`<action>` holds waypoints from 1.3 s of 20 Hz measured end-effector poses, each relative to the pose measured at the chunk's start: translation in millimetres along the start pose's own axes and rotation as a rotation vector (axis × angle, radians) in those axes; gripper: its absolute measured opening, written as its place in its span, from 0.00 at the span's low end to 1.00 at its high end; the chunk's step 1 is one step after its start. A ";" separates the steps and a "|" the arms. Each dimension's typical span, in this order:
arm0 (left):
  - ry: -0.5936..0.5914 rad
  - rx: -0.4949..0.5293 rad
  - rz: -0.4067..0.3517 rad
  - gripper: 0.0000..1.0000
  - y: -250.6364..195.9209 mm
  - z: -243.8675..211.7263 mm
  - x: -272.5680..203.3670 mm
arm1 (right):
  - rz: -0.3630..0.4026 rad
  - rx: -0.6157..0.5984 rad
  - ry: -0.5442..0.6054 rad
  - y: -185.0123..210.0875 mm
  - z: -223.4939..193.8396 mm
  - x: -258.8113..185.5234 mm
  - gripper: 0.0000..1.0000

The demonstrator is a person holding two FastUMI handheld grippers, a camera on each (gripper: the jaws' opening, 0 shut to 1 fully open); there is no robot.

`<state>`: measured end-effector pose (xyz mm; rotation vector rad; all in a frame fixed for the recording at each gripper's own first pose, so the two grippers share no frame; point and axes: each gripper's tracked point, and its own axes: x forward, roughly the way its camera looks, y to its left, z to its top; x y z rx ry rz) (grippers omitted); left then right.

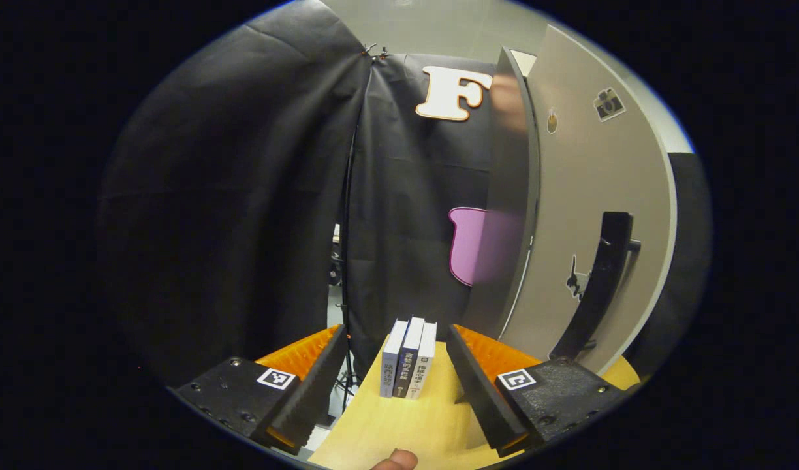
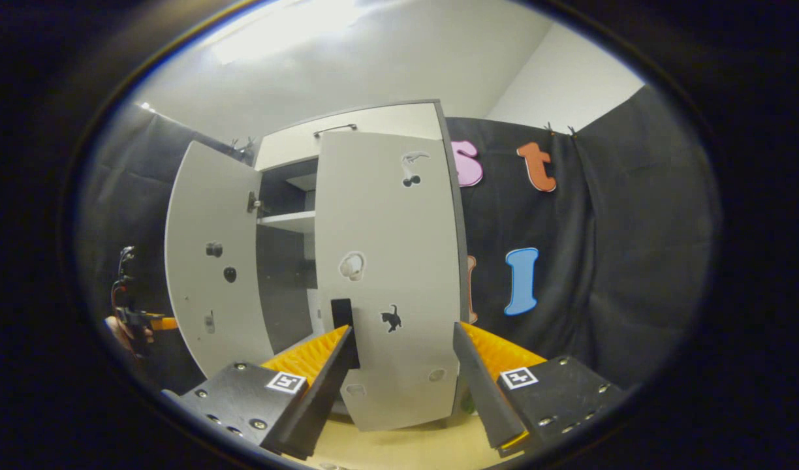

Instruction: Grasp the bottle in the cabinet with the left hand and place it on the coaster, then close the right door with the right hand and the left door with the left hand.

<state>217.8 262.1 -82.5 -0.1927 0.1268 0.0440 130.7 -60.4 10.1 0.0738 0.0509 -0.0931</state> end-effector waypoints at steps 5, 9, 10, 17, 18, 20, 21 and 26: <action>-0.022 0.065 -0.072 0.97 -36.4 14.9 13.5 | 0.034 -0.007 -0.010 8.7 -1.3 -37.3 0.93; -0.007 0.086 -0.114 0.89 -72.6 9.7 17.6 | 0.042 0.015 -0.043 1.4 5.9 -61.9 0.89; -0.015 0.097 -0.105 0.87 -71.4 11.9 15.7 | 0.044 0.018 -0.048 1.5 7.8 -68.1 0.93; 0.010 -0.023 -0.108 0.92 -103.9 -1.8 6.6 | 0.060 -0.006 -0.059 0.2 7.7 -97.2 0.93; 0.013 -0.011 -0.112 0.87 -109.9 -1.0 6.0 | 0.055 -0.019 -0.058 -3.0 6.6 -99.8 0.93; 0.003 0.022 -0.098 0.92 -114.2 0.2 3.8 | 0.033 -0.042 -0.046 -10.3 1.2 -105.2 0.93; -0.009 0.035 -0.083 0.92 -114.4 3.0 2.5 | 0.024 -0.050 -0.042 -13.9 -2.0 -106.9 0.89; -0.008 0.016 -0.064 0.93 -118.8 -0.1 2.3 | 0.044 -0.034 -0.029 -5.2 -5.6 -107.3 0.89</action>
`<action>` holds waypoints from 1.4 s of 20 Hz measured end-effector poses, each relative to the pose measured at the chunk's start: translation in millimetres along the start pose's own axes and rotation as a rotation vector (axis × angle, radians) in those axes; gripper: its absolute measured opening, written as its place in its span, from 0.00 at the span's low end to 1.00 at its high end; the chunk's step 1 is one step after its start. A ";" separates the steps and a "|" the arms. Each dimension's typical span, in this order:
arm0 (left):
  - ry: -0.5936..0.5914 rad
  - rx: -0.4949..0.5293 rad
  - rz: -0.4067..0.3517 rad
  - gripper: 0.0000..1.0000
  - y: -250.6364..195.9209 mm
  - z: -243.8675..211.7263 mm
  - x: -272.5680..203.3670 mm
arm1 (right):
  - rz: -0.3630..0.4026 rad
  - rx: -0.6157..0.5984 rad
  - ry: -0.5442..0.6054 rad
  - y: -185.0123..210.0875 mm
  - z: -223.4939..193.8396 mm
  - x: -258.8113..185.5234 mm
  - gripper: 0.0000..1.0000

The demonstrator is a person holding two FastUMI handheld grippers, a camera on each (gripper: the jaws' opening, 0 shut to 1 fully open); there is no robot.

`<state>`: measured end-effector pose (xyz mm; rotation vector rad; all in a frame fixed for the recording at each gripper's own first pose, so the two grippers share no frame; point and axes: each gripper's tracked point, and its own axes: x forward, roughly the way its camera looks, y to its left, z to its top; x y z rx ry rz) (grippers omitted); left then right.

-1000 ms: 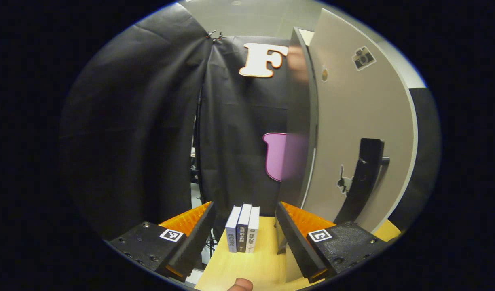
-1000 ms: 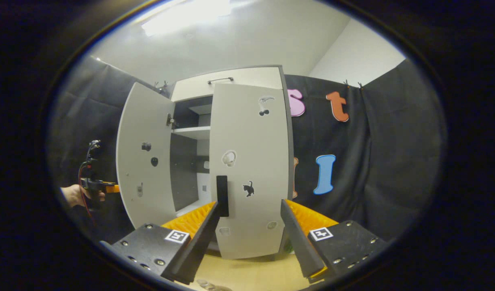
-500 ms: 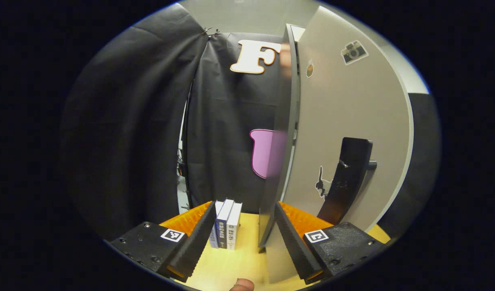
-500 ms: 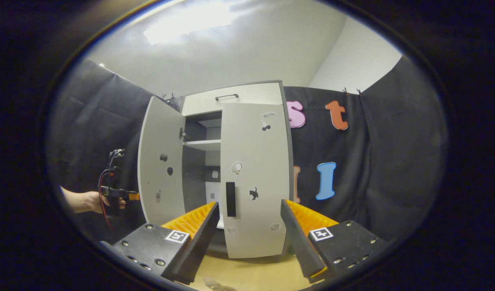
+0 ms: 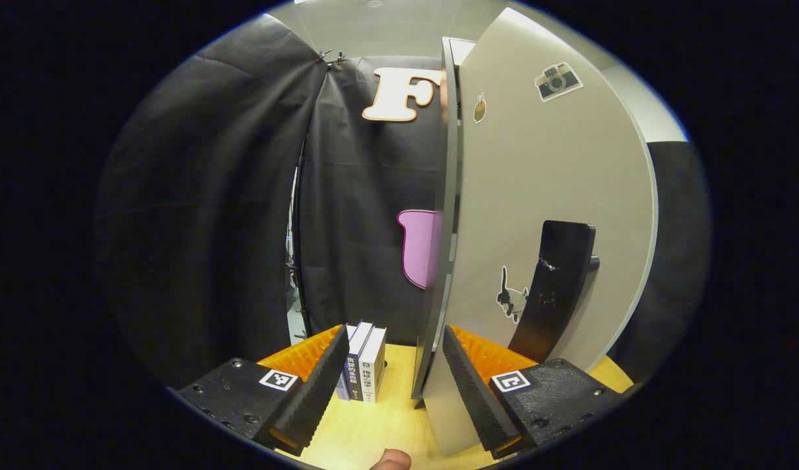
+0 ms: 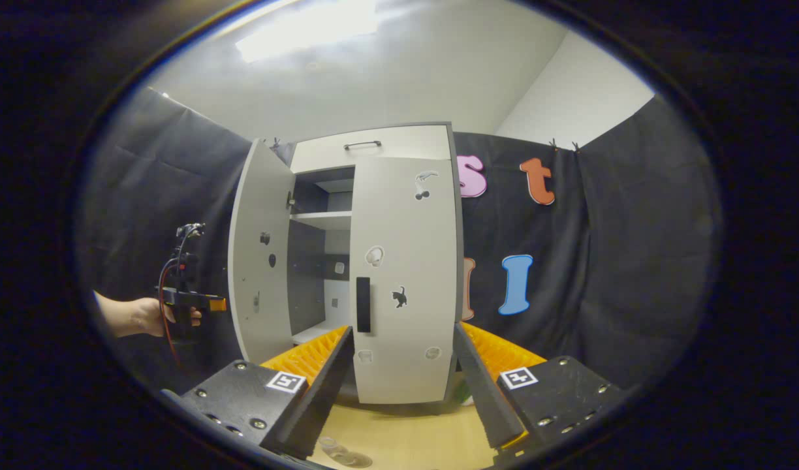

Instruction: Grasp the bottle in the cabinet with the left hand and place it on the coaster, then close the right door with the right hand and the left door with the left hand.

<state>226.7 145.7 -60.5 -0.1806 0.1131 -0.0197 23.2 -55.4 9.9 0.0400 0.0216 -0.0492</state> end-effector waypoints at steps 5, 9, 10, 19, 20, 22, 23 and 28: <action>0.031 -0.070 -0.018 0.92 -22.6 -8.6 -0.1 | 0.004 0.002 0.007 2.4 -2.9 3.0 0.93; -0.012 -0.115 -0.074 0.93 -54.4 8.8 1.7 | -0.051 0.010 -0.003 -14.7 -1.3 10.6 0.89; -0.009 -0.119 -0.079 0.92 -56.9 7.7 2.8 | -0.057 0.018 0.002 -17.0 -2.3 13.4 0.93; -0.028 -0.023 -0.116 0.87 -98.9 8.6 16.1 | -0.076 0.009 0.015 -28.1 -5.2 37.9 0.89; -0.025 -0.006 -0.138 0.92 -109.3 7.2 16.9 | -0.073 0.000 0.017 -27.7 -6.2 41.9 0.89; -0.029 0.011 -0.170 0.88 -134.5 4.2 20.0 | -0.068 -0.007 0.020 -26.2 -8.0 47.7 0.89; -0.022 0.013 -0.176 0.89 -144.3 0.9 19.1 | -0.073 -0.006 0.022 -28.2 -8.8 50.4 0.89; -0.012 0.005 -0.180 0.96 -164.7 -1.8 9.4 | -0.073 -0.007 0.020 -32.8 -5.4 42.6 0.89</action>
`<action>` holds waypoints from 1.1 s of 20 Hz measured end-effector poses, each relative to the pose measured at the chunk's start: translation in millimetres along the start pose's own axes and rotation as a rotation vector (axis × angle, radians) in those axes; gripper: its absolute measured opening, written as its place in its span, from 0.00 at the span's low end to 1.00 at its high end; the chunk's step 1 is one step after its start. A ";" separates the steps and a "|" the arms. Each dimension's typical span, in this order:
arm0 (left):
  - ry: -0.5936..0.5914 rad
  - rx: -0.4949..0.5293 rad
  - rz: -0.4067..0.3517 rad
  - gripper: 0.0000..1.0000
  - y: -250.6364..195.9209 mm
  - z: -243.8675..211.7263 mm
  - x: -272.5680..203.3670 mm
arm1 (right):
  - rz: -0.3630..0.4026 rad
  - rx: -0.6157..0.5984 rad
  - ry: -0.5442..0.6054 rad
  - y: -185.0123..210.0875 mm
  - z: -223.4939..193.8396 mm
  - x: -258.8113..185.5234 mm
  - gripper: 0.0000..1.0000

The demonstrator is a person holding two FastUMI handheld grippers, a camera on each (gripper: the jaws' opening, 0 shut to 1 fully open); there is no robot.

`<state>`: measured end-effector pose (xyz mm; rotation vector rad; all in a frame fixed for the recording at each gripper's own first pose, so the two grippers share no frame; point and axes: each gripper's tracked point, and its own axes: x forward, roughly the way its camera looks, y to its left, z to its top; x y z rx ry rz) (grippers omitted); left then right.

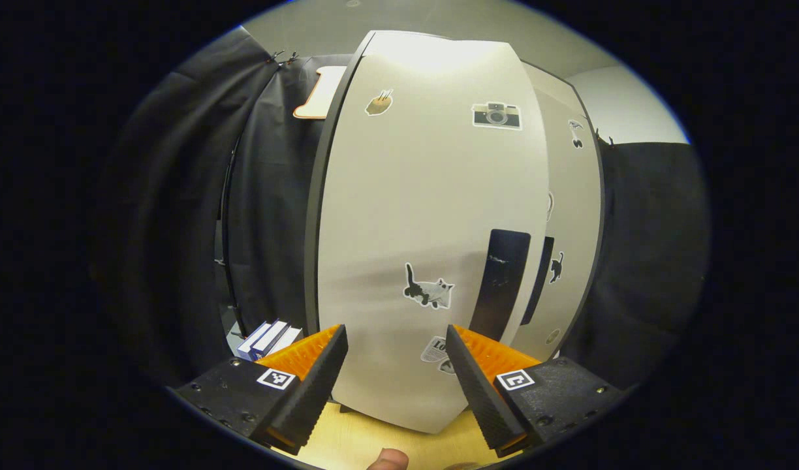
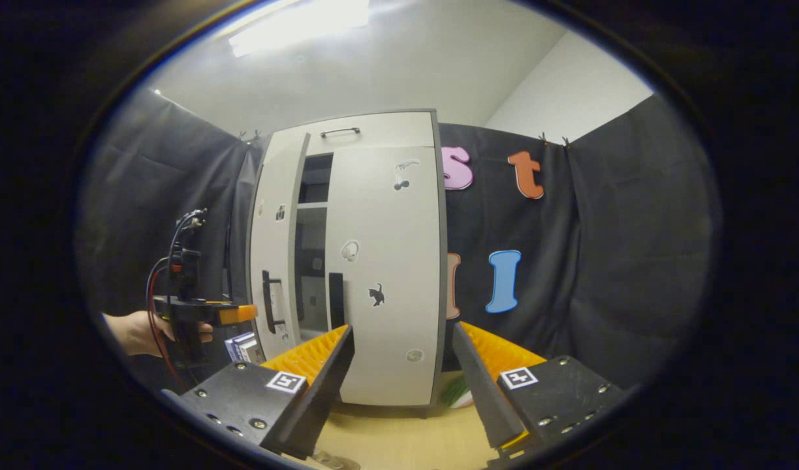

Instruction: Grasp the bottle in the cabinet with the left hand and place it on the coaster, then close the right door with the right hand and the left door with the left hand.

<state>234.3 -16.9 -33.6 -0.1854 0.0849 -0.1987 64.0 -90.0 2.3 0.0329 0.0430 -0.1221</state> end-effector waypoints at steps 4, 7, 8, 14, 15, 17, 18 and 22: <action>-0.001 0.010 -0.011 0.96 -18.6 2.8 -24.4 | 0.004 0.010 0.007 -7.3 2.4 -20.3 0.89; -0.010 0.031 0.008 0.92 -28.7 4.1 -48.1 | 0.014 0.029 0.003 -11.9 6.0 -38.9 0.93; -0.015 0.040 0.013 0.96 -32.0 5.7 -57.5 | 0.015 0.033 0.005 -13.7 5.3 -46.0 0.89; -0.034 0.050 0.032 0.96 -58.9 8.3 -102.5 | 0.010 0.014 0.003 -29.5 -4.0 -82.7 0.89; -0.032 0.050 0.030 0.96 -64.2 8.6 -109.1 | 0.007 0.023 0.006 -32.1 -6.6 -86.6 0.89; -0.025 0.065 0.020 0.97 -78.4 7.5 -120.2 | 0.004 0.048 0.008 -36.7 -9.5 -92.6 0.93; -0.023 0.079 0.017 0.96 -84.3 7.9 -126.2 | 0.003 0.057 0.008 -38.8 -8.7 -94.7 0.89; -0.027 0.113 0.010 0.96 -107.0 7.2 -141.1 | 0.002 0.065 -0.014 -45.2 -2.0 -104.0 0.89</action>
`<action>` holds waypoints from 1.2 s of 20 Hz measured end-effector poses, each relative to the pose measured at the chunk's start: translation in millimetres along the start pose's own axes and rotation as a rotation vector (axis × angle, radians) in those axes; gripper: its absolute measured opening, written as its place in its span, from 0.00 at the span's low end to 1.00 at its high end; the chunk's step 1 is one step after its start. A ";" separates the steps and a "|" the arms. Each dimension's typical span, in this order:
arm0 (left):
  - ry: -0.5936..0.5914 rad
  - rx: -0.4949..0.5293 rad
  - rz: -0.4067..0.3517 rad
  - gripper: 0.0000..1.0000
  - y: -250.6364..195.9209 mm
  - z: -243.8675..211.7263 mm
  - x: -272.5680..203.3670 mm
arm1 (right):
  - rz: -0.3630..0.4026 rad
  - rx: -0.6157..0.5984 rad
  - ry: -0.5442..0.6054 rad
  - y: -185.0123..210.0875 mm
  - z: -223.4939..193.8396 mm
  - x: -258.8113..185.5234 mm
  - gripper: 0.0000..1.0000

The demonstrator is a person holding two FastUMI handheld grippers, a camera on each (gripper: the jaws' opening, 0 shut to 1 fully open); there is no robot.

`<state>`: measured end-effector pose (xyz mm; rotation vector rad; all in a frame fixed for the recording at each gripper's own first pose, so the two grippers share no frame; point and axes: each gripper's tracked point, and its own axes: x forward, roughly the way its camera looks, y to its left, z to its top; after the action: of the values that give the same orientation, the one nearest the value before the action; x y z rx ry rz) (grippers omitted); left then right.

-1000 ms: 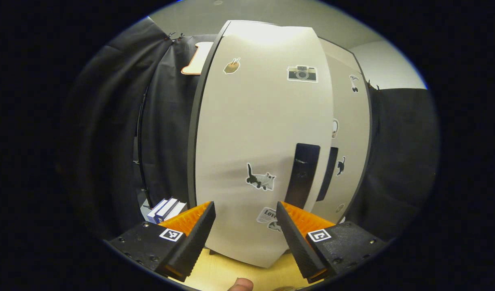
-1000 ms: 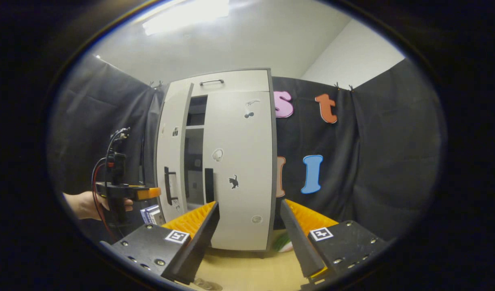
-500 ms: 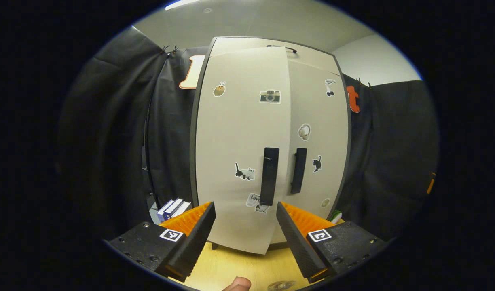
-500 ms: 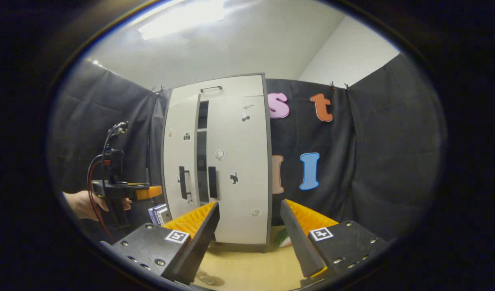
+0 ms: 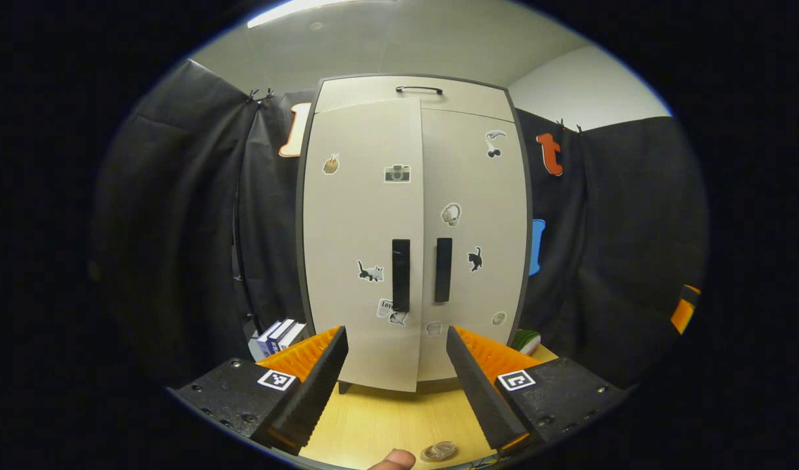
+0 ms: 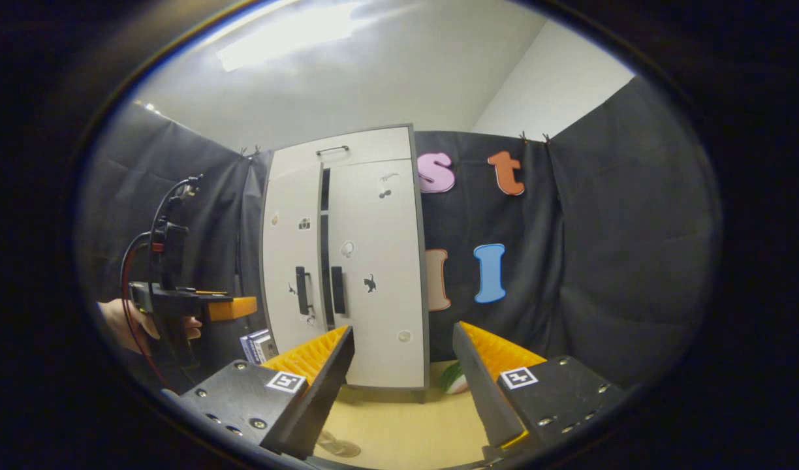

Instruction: Grasp the bottle in the cabinet with the left hand and place it on the coaster, then close the right door with the right hand and the left door with the left hand.

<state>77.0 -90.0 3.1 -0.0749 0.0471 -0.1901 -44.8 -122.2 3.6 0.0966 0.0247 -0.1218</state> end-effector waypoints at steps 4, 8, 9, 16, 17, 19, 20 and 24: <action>0.003 0.000 -0.016 0.97 -16.1 -2.5 -7.1 | 0.008 0.002 -0.002 -2.3 -4.0 -1.8 0.89; -0.017 -0.002 -0.007 0.97 -20.8 2.5 -7.9 | 0.018 0.020 -0.002 -1.8 -6.6 -1.0 0.93; -0.019 -0.003 -0.008 0.93 -22.8 4.7 -7.8 | 0.024 0.023 -0.005 -0.8 -5.5 -0.5 0.89; -0.049 0.013 -0.022 0.96 -38.0 15.4 -11.9 | 0.046 -0.011 -0.021 11.2 0.0 -9.2 0.93; -0.044 0.005 -0.024 0.96 -39.1 14.4 -12.7 | 0.056 -0.018 -0.026 15.5 0.9 -10.8 0.89; -0.031 -0.003 -0.030 0.96 -41.2 10.1 -13.1 | 0.077 -0.023 -0.033 24.6 0.2 -17.0 0.90; -0.024 -0.004 -0.035 0.97 -41.5 8.2 -13.2 | 0.086 -0.022 -0.034 28.9 0.1 -19.1 0.93; -0.025 0.008 -0.047 0.97 -45.8 6.8 -18.1 | 0.093 -0.007 -0.029 34.3 -1.8 -26.4 0.89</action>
<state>51.1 -130.9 14.2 -0.0705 0.0201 -0.2368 -66.8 -85.0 5.9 0.0894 -0.0084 -0.0298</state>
